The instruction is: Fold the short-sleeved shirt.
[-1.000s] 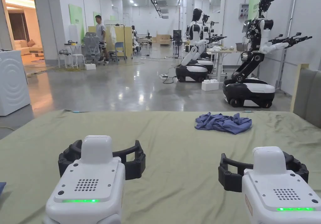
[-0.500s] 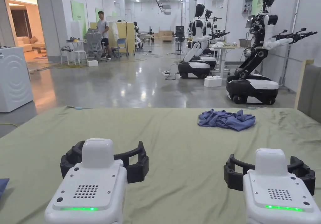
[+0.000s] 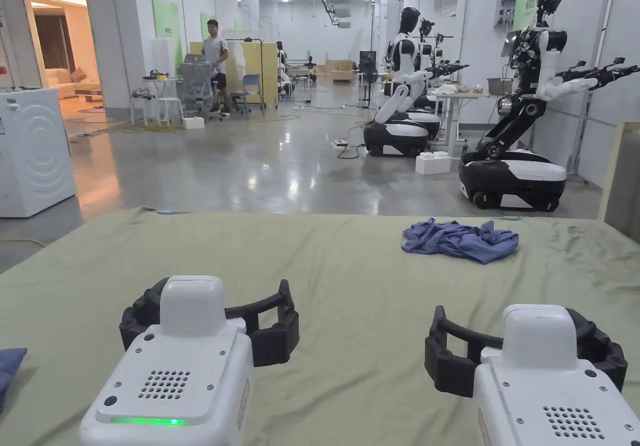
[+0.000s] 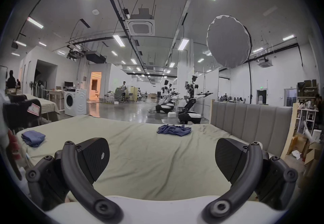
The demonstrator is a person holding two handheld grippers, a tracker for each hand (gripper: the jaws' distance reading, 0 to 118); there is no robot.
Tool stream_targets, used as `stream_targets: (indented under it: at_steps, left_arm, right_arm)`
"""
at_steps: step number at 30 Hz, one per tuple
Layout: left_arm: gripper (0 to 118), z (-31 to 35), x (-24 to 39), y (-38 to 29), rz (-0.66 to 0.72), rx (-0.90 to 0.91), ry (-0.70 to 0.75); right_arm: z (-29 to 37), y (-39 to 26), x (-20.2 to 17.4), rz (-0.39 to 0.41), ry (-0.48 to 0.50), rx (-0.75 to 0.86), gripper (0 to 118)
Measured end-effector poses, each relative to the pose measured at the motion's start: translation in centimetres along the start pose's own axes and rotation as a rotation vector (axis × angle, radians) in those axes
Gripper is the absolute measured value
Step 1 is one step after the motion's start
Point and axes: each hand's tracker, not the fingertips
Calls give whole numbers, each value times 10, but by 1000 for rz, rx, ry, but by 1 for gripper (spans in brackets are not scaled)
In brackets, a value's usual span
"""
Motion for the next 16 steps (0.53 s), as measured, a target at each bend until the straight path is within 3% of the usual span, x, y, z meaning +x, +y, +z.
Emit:
stream_targets:
  at_steps: [4,9,13,16]
  left_arm:
    - [118,1,0,-1,5,-8,-5]
    - [118,2,0,0,-5,-7,-5]
    - [118,3,-1,2,0,1,-4]
    - [118,3,-1,3,1,3,-3]
  right_arm:
    - [0,3,2,-68,76,-30,118]
    - [-2,1,2,-46,56,-29,118]
    - [-3,-3,1,15,27,-16,118]
    - [-5,-4,3,-4,17,-26,118]
